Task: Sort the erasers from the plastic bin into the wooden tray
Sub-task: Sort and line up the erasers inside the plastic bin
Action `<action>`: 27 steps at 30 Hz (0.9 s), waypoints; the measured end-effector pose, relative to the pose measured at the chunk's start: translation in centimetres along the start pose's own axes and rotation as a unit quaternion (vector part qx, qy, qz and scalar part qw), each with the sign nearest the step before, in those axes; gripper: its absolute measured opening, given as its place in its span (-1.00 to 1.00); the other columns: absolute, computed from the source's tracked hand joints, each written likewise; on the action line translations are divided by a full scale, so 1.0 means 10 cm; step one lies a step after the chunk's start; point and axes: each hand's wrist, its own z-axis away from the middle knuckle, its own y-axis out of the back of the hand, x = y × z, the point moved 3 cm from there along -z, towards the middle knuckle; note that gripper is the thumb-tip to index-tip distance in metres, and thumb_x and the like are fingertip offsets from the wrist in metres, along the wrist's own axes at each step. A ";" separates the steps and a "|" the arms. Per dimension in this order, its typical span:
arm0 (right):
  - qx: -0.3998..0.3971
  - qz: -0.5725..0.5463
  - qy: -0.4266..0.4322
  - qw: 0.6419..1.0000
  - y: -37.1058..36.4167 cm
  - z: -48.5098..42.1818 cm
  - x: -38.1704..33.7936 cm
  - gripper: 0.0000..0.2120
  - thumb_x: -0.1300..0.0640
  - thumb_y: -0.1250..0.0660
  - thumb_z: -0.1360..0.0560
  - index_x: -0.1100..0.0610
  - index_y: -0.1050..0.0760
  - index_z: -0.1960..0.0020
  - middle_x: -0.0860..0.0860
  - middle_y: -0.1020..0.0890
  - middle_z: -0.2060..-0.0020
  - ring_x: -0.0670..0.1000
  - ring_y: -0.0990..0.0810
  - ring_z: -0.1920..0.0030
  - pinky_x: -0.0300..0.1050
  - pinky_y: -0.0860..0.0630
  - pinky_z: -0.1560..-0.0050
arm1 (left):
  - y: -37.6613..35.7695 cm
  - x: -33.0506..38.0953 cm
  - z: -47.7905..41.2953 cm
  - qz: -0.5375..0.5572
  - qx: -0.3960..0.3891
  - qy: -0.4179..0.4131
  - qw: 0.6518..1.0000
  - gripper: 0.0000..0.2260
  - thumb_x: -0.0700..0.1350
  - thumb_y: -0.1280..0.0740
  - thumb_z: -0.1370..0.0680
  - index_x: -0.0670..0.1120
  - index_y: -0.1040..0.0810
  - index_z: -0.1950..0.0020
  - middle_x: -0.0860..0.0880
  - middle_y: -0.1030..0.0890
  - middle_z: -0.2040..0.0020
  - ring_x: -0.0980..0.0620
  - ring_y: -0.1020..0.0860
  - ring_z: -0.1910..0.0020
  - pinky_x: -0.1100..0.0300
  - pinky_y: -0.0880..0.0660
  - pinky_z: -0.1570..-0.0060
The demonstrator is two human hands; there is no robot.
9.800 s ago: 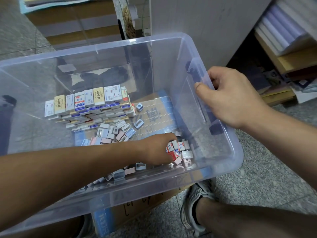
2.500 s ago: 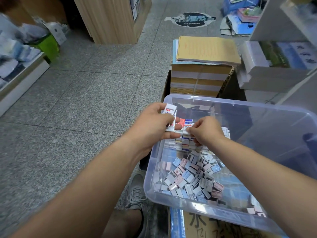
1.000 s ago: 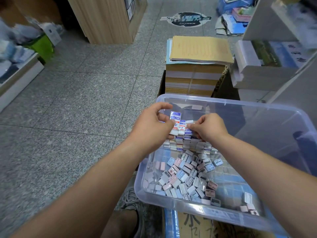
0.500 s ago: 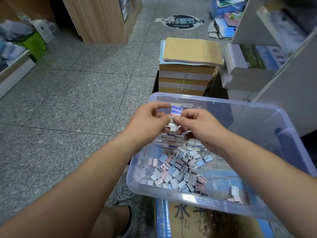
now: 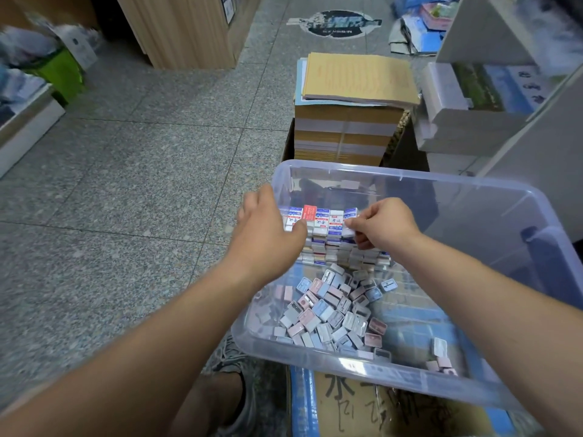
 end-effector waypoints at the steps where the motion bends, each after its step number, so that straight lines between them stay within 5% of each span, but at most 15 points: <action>1: 0.001 0.012 0.003 1.000 0.00 -0.01 0.00 -0.76 0.13 -0.56 -0.46 0.30 -0.64 0.21 0.15 -0.70 0.37 0.12 -0.72 0.36 0.10 -0.71 0.19 | 0.00 -0.01 -0.01 0.000 0.004 -0.001 1.000 -0.44 0.04 -0.34 -0.58 -0.07 -0.23 -0.51 -0.07 -0.30 -0.39 -0.06 -0.31 -0.39 -0.11 -0.34 -0.41; 8: 0.031 0.207 0.098 0.973 0.04 0.06 -0.09 -0.61 -0.16 -0.47 -0.50 0.17 -0.61 0.24 0.09 -0.67 0.36 0.12 -0.67 0.27 0.07 -0.66 0.15 | 0.00 0.01 -0.01 0.001 0.008 0.002 1.000 -0.41 0.02 -0.34 -0.58 -0.08 -0.18 -0.53 -0.07 -0.28 -0.42 -0.06 -0.30 -0.42 -0.01 -0.31 -0.38; 11: -0.147 0.171 0.186 0.956 -0.14 0.36 -0.21 -0.72 -0.12 -0.36 -0.58 0.05 -0.60 0.16 -0.01 -0.68 0.30 0.07 -0.68 0.23 0.00 -0.62 0.20 | 0.00 0.01 -0.01 0.001 0.014 0.000 1.000 -0.40 0.01 -0.34 -0.58 -0.08 -0.18 -0.53 -0.07 -0.27 -0.44 -0.08 -0.30 -0.42 -0.04 -0.32 -0.39; 14: -0.319 0.326 0.261 0.851 -0.53 0.59 -0.02 -0.65 -0.25 -0.27 -0.59 -0.11 -0.55 -0.28 -0.08 -0.66 -0.12 0.00 -0.62 -0.13 0.02 -0.55 -0.19 | 0.00 -0.01 -0.03 0.006 0.018 0.000 1.000 -0.42 0.00 -0.35 -0.57 -0.08 -0.20 -0.51 -0.09 -0.28 -0.43 -0.11 -0.31 -0.41 -0.09 -0.32 -0.41; 16: -0.361 0.445 0.306 0.760 -0.74 0.56 0.22 -0.41 -0.29 -0.22 -0.59 -0.12 -0.28 -0.56 -0.01 -0.40 -0.50 0.07 -0.36 -0.48 0.06 -0.31 -0.48 | -0.01 -0.01 -0.03 0.010 0.019 -0.002 1.000 -0.46 -0.01 -0.35 -0.57 -0.07 -0.22 -0.47 -0.08 -0.30 -0.40 -0.10 -0.32 -0.39 -0.09 -0.34 -0.38; 18: -0.383 0.482 0.325 0.718 -0.88 0.50 0.40 -0.30 -0.31 -0.18 -0.60 -0.13 -0.05 -0.64 0.00 -0.07 -0.64 0.08 -0.05 -0.62 0.05 -0.07 -0.59 | -0.01 -0.02 -0.04 0.011 0.021 -0.007 1.000 -0.47 0.00 -0.34 -0.57 -0.07 -0.23 -0.47 -0.07 -0.31 -0.39 -0.08 -0.33 -0.38 -0.08 -0.36 -0.36; 24: -0.368 0.508 0.339 0.701 -1.17 0.46 0.71 -0.26 -0.33 -0.04 -0.63 -0.06 0.17 -0.66 0.01 0.19 -0.64 0.12 0.29 -0.62 0.13 0.25 -0.60 | -0.03 -0.04 -0.07 0.006 0.028 -0.005 1.000 -0.44 0.00 -0.35 -0.57 -0.08 -0.21 -0.50 -0.08 -0.31 -0.43 -0.09 -0.31 -0.42 -0.06 -0.35 -0.38; 27: -0.398 0.500 0.326 0.696 -1.13 0.56 0.76 -0.36 -0.26 -0.04 -0.67 -0.14 0.10 -0.65 -0.01 0.21 -0.64 0.12 0.29 -0.62 0.15 0.20 -0.60 | -0.03 -0.05 -0.07 0.004 0.026 -0.006 1.000 -0.41 0.00 -0.35 -0.58 -0.08 -0.17 -0.53 -0.07 -0.29 -0.46 -0.07 -0.30 -0.43 0.00 -0.33 -0.36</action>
